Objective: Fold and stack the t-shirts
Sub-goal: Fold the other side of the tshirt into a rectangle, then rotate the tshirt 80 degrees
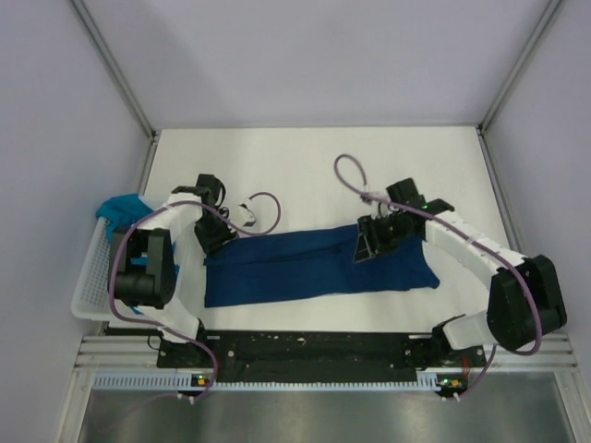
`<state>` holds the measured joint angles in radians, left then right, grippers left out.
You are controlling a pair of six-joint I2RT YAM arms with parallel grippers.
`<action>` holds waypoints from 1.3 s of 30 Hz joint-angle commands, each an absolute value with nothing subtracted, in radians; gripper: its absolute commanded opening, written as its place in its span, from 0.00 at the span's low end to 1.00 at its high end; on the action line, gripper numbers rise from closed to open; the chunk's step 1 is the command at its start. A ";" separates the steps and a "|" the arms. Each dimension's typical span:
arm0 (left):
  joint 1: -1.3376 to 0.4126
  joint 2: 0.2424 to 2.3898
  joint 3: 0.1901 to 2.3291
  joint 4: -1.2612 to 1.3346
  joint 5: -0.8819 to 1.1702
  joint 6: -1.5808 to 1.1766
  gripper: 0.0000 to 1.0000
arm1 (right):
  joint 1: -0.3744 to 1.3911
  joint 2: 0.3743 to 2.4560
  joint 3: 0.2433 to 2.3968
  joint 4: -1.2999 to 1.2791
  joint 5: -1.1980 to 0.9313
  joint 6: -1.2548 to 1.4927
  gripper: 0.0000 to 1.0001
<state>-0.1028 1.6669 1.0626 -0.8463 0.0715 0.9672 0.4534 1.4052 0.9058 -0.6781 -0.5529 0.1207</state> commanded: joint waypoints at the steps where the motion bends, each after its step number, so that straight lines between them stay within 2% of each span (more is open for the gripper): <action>1: -0.104 1.562 1.121 -0.890 0.077 0.972 0.52 | 0.206 1.347 0.996 -0.618 -0.359 0.193 0.50; 3: -0.104 1.534 1.135 -0.900 0.090 0.974 0.56 | 0.128 1.383 1.014 -0.575 -0.316 0.193 0.59; 5: -0.104 1.522 1.147 -0.905 0.112 0.962 0.57 | 0.068 1.451 1.023 -0.526 -0.310 0.199 0.61; 10: -0.106 1.546 1.121 -0.825 0.124 0.888 0.45 | 0.005 1.626 1.057 -0.425 -0.321 0.230 0.60; 12: -0.107 1.572 1.108 -0.810 0.129 0.865 0.42 | 0.005 1.692 1.077 -0.407 -0.377 0.236 0.49; 14: -0.117 1.592 1.092 -0.808 0.133 0.853 0.39 | 0.005 1.741 1.100 -0.403 -0.379 0.235 0.27; 17: -0.136 1.592 1.030 -0.766 0.089 0.864 0.34 | -0.038 1.799 1.141 -0.399 -0.361 0.239 0.06; 19: -0.137 1.591 0.991 -0.750 0.063 0.871 0.30 | -0.046 1.853 1.196 -0.399 -0.354 0.235 0.00; 23: -0.141 1.583 0.927 -0.755 0.028 0.879 0.30 | -0.048 1.980 1.353 -0.400 -0.382 0.219 0.00; 25: -0.158 1.577 0.893 -0.753 0.017 0.870 0.30 | -0.048 2.058 1.451 -0.417 -0.396 0.221 0.03; 30: -0.228 1.539 0.835 -0.747 0.015 0.821 0.32 | -0.046 2.192 1.679 -0.506 -0.408 0.209 0.34; 34: -0.245 1.471 0.854 -0.828 0.057 0.822 0.35 | -0.046 2.129 1.755 -0.551 -0.324 0.158 0.50; 39: -0.245 1.408 0.948 -0.969 0.107 0.887 0.47 | -0.063 1.929 1.685 -0.578 -0.201 0.098 0.57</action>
